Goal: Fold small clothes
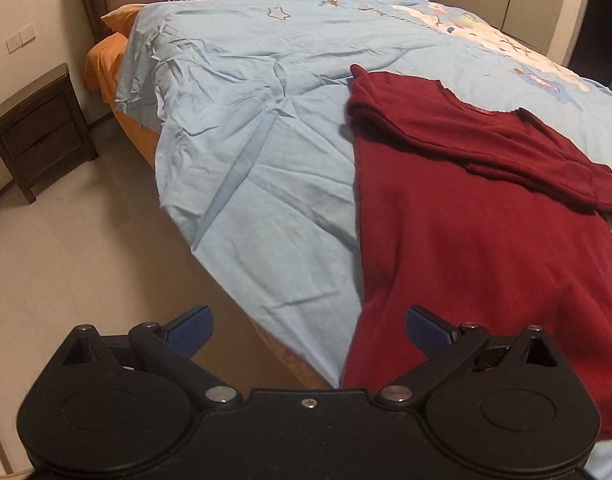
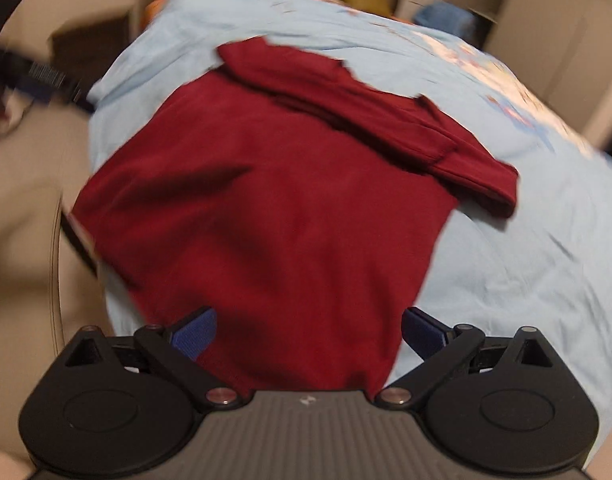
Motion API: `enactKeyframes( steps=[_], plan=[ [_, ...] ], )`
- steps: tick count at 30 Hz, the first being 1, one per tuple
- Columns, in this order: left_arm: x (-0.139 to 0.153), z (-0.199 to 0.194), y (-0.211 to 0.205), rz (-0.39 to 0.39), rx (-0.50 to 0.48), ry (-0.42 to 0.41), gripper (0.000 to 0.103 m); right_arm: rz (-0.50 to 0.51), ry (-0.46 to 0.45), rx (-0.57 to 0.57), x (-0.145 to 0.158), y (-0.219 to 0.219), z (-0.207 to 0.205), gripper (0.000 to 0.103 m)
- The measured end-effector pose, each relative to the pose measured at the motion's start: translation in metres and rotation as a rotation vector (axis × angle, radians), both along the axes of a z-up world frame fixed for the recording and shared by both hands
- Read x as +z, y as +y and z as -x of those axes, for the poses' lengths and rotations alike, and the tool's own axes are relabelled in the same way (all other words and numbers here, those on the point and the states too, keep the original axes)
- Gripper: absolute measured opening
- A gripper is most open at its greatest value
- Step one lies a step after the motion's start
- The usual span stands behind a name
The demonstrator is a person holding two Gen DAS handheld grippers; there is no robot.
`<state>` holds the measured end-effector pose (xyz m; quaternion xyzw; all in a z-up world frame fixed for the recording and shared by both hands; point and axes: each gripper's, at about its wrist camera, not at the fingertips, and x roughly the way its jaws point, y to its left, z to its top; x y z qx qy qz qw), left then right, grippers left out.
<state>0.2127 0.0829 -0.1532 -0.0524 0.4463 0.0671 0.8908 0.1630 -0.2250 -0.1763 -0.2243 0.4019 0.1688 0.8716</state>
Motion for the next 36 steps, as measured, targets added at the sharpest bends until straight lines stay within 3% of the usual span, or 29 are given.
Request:
enactKeyframes(
  steps=[7, 14, 19, 24, 31, 36],
  plan=[
    [0.002, 0.026, 0.0, 0.006, -0.014, -0.01, 0.102, 0.272, -0.019, 0.139, -0.041, 0.034, 0.031, 0.088],
    [0.003, 0.043, 0.005, 0.029, 0.001, -0.002, 0.102, 0.353, -0.03, 0.178, -0.062, 0.036, 0.055, 0.081],
    [0.004, 0.049, -0.003, 0.022, -0.038, 0.0, 0.102, 0.303, -0.02, 0.145, -0.059, 0.031, 0.044, 0.057],
    [0.009, 0.056, -0.023, -0.014, -0.144, -0.011, 0.102, 0.195, 0.027, 0.073, -0.039, 0.026, 0.031, 0.017],
    [0.009, 0.078, -0.066, -0.048, -0.319, -0.034, 0.102, -0.036, 0.065, -0.061, 0.021, 0.007, 0.009, 0.01],
    [-0.002, 0.094, -0.113, -0.102, -0.406, -0.082, 0.102, -0.16, 0.056, -0.082, 0.068, -0.002, -0.001, 0.009]
  ],
)
